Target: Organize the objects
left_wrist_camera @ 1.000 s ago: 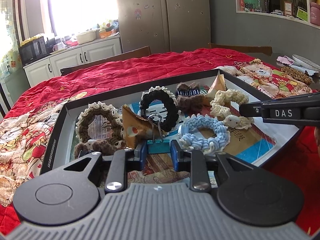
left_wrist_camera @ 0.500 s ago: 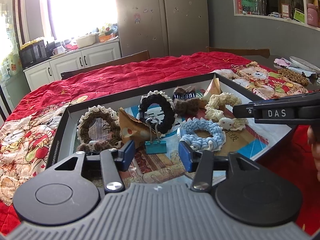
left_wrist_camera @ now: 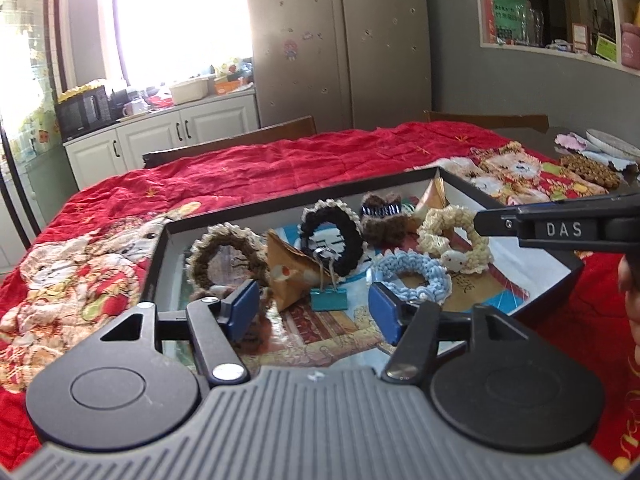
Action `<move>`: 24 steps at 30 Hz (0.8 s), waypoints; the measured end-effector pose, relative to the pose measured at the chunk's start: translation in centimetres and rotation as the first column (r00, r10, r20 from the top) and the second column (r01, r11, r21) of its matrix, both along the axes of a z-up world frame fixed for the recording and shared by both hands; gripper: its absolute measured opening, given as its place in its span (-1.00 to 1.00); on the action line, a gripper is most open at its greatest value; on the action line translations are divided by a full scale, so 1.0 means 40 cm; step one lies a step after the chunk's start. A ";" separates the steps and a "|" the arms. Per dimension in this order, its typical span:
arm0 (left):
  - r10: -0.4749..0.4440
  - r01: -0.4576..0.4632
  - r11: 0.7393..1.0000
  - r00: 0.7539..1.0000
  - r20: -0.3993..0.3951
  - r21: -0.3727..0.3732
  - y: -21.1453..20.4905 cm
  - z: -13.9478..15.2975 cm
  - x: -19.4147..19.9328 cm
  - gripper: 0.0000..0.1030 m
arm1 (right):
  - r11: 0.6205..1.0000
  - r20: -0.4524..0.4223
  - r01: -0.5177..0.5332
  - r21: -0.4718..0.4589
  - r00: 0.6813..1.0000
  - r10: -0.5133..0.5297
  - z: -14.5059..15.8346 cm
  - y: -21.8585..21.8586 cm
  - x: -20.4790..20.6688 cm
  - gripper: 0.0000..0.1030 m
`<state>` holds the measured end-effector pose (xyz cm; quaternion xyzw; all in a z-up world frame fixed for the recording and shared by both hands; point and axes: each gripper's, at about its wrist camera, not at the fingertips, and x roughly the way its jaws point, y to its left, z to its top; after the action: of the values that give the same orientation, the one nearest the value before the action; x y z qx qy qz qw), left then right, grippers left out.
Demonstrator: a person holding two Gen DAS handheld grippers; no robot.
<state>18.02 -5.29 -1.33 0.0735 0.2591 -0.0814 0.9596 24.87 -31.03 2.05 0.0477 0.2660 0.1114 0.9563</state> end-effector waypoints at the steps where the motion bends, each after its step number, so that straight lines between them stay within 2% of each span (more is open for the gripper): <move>1: 0.005 -0.005 1.000 1.000 0.005 -0.001 0.003 0.006 -0.004 0.46 | 1.000 0.006 -0.006 -0.004 1.000 0.006 0.005 0.004 -0.006 -0.39; 14: 0.088 -0.087 0.996 0.995 0.036 -0.028 0.048 0.065 -0.077 0.66 | 0.997 0.067 -0.064 -0.051 0.995 0.067 0.086 0.048 -0.107 -0.33; 24: 0.135 -0.134 0.990 0.989 0.059 -0.033 0.077 0.115 -0.159 0.75 | 0.994 0.104 -0.072 -0.089 0.991 0.081 0.158 0.057 -0.218 -0.13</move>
<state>11.68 -2.20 3.28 0.0443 0.2326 -0.0180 0.9714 16.15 -28.76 8.36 -0.0091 0.2201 0.1389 0.9655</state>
